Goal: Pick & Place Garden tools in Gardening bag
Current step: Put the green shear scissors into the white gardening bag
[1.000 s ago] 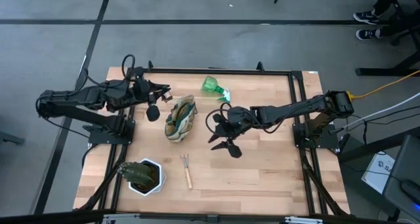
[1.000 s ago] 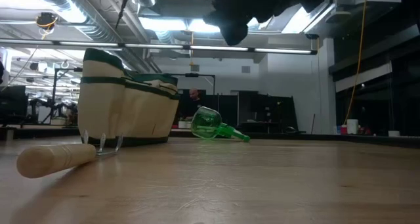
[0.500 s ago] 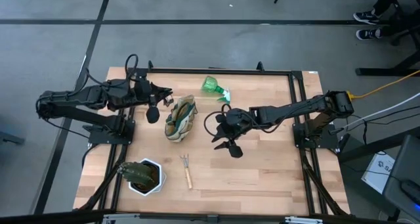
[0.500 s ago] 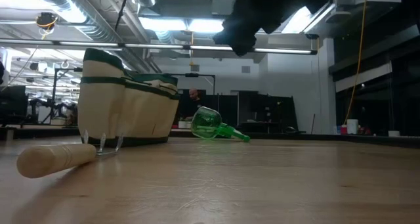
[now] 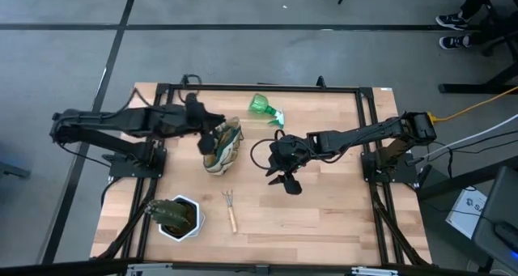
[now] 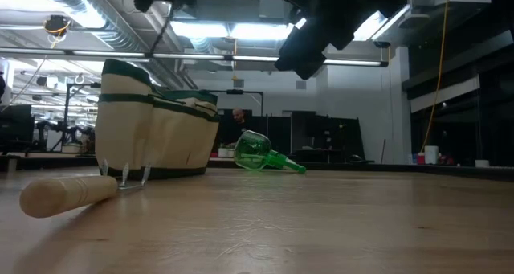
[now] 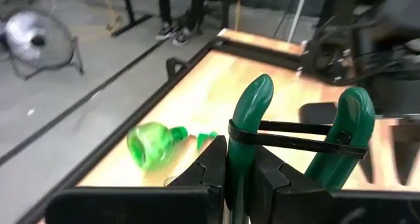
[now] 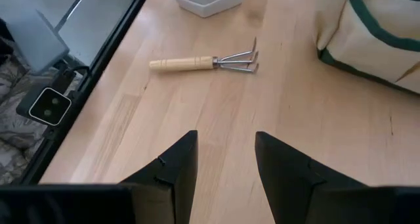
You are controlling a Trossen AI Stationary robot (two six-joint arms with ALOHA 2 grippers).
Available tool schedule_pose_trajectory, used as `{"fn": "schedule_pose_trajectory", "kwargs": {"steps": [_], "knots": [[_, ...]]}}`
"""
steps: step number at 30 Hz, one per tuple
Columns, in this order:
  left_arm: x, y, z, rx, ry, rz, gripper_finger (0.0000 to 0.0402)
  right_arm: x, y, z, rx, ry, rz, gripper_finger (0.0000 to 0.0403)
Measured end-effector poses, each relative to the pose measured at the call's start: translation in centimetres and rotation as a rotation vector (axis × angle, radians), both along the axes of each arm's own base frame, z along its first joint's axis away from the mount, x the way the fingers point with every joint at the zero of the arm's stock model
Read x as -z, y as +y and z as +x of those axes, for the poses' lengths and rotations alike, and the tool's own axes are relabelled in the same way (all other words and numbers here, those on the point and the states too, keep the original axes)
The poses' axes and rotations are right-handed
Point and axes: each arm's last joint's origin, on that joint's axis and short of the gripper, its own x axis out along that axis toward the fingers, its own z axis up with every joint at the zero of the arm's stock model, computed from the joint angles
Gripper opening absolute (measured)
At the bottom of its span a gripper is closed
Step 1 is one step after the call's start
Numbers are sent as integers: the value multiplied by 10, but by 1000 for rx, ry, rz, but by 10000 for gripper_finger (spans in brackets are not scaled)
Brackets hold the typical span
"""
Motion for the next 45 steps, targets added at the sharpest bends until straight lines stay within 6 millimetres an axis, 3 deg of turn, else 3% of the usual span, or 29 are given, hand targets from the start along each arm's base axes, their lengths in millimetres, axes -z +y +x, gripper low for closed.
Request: {"fn": "schedule_pose_trajectory", "kwargs": {"steps": [9,20,34,45], "knots": [[22,3,26,-111,58,-70,26,0,0,0,-19,-16,-20,156],[29,8,29,-194,41,-184,26,-2,0,2,-7,-42,-26,156],[59,11,48,-315,174,-186,30,-2,-1,3,28,-50,-54,155],[69,11,45,-392,217,-250,35,-2,-1,3,28,-49,-53,155]]}}
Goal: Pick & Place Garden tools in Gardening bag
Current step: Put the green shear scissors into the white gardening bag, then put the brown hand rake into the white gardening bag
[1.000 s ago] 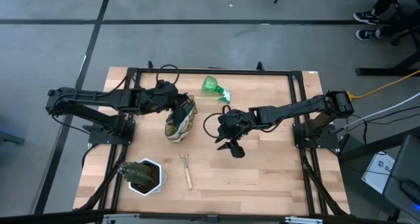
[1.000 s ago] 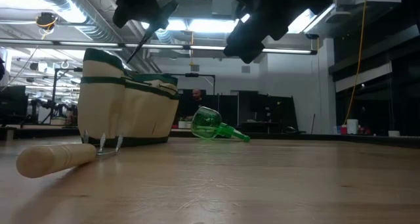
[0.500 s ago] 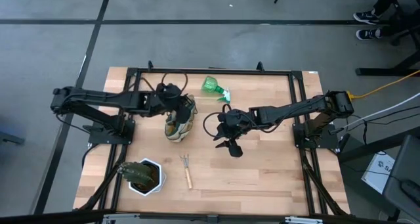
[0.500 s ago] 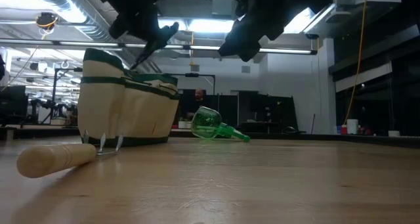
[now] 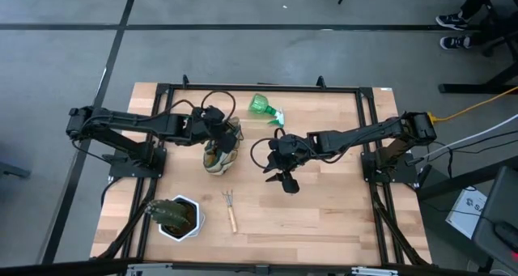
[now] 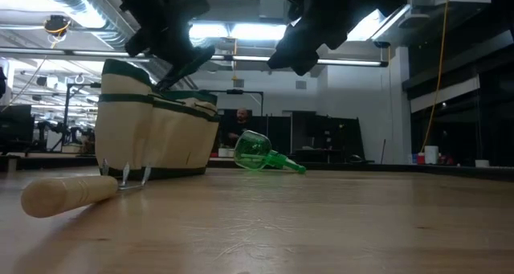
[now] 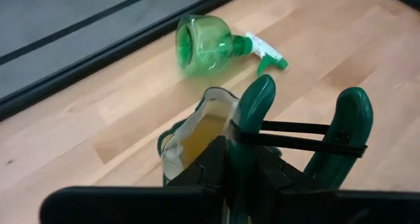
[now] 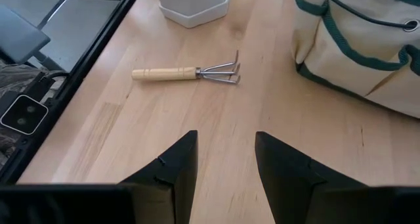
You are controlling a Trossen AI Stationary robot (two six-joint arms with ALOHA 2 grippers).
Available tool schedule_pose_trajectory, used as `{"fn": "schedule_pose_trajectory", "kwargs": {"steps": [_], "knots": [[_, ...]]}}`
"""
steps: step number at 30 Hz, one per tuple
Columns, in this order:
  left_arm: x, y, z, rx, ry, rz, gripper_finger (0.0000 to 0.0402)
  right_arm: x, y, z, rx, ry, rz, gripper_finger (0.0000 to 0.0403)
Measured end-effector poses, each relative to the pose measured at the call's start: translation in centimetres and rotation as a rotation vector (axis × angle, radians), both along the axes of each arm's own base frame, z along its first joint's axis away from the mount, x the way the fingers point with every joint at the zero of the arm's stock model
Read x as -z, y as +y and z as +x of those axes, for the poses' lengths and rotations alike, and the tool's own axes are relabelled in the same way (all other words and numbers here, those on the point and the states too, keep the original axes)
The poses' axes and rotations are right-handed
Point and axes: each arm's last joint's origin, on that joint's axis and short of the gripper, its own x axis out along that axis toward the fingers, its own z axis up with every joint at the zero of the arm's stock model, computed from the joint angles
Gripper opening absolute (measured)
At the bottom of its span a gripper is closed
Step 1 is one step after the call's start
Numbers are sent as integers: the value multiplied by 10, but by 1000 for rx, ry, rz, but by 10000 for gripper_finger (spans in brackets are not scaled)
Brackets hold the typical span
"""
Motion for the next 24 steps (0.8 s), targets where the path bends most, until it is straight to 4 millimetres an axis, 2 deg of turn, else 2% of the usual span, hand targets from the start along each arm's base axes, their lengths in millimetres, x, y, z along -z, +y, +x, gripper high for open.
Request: {"fn": "schedule_pose_trajectory", "kwargs": {"steps": [11,24], "knots": [[2,0,-3,-2,38,-4,56,0,0,0,0,0,0,155],[-6,0,-9,34,29,24,123,0,0,0,0,-3,0,155]]}}
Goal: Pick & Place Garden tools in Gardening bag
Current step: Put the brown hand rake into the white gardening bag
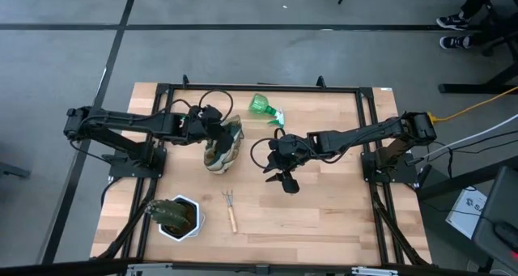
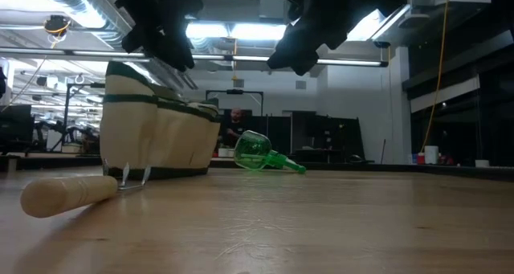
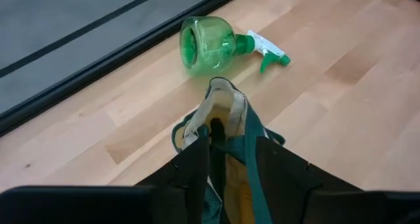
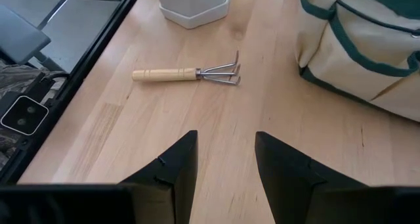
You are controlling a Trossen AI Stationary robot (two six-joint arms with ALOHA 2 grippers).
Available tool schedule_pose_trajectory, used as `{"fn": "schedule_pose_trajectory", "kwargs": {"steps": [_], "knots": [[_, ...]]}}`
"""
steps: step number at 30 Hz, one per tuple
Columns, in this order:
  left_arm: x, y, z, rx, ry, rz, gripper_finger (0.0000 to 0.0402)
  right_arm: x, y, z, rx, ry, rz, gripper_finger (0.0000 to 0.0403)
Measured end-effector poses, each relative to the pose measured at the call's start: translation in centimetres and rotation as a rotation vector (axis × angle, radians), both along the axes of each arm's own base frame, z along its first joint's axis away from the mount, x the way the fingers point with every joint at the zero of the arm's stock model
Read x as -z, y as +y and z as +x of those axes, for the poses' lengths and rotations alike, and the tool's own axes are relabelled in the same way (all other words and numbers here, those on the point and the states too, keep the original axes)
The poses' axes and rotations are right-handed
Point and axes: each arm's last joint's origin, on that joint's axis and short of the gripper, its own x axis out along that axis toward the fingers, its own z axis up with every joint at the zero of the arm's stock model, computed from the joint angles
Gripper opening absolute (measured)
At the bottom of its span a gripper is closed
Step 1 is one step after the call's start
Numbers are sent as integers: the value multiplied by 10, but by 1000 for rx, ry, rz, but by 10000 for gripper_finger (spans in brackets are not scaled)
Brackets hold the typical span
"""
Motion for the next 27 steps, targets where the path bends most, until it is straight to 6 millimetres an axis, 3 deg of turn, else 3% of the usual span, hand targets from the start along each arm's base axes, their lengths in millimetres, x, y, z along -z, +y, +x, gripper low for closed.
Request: {"fn": "schedule_pose_trajectory", "kwargs": {"steps": [11,20,27], "knots": [[-13,-6,-10,169,-29,-59,132,0,0,0,-2,-6,-2,155],[-24,-25,-21,328,-38,-2,129,0,0,0,1,-4,2,155],[-21,-46,-18,622,25,-10,129,0,0,0,2,-4,3,156]]}}
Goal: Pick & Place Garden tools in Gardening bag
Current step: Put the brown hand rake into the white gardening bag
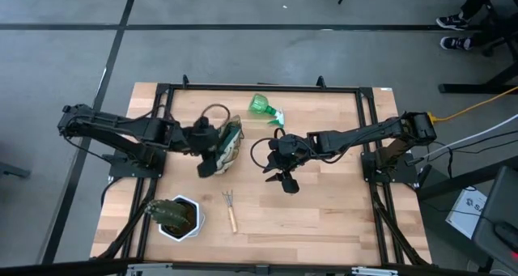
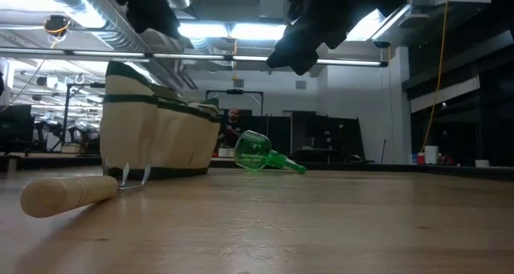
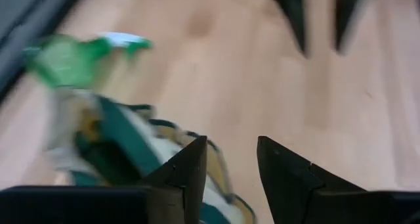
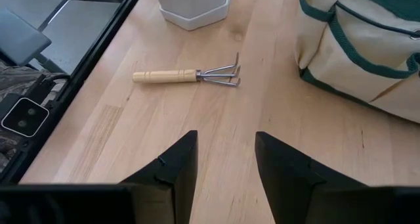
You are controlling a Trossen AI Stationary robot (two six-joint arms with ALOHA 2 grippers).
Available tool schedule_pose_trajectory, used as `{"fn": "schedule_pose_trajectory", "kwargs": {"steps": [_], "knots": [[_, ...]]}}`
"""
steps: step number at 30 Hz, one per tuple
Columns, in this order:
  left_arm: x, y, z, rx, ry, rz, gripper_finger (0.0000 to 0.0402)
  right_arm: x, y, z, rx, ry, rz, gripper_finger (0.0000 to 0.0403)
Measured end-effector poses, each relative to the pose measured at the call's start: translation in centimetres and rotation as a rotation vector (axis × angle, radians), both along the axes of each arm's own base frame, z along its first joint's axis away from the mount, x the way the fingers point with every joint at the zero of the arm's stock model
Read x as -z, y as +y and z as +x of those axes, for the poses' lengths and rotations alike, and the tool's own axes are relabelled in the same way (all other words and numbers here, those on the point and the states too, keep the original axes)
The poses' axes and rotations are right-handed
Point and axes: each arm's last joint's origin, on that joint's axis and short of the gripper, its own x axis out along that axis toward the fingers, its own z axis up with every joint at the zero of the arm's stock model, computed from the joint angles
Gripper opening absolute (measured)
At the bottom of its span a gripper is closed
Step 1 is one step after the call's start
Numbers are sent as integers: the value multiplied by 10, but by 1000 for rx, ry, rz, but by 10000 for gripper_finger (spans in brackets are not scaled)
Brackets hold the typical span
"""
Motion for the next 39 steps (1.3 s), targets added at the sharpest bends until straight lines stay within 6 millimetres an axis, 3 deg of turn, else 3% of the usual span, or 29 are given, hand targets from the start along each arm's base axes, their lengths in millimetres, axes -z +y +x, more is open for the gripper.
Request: {"fn": "schedule_pose_trajectory", "kwargs": {"steps": [12,18,26,39], "knots": [[23,-30,26,440,85,28,127,0,0,0,1,-5,2,156],[41,-39,46,487,98,44,127,0,0,0,2,-4,3,156],[81,-46,70,533,228,30,127,1,0,-1,2,14,2,156],[126,-52,82,523,411,-21,127,5,0,-5,0,73,-7,156]]}}
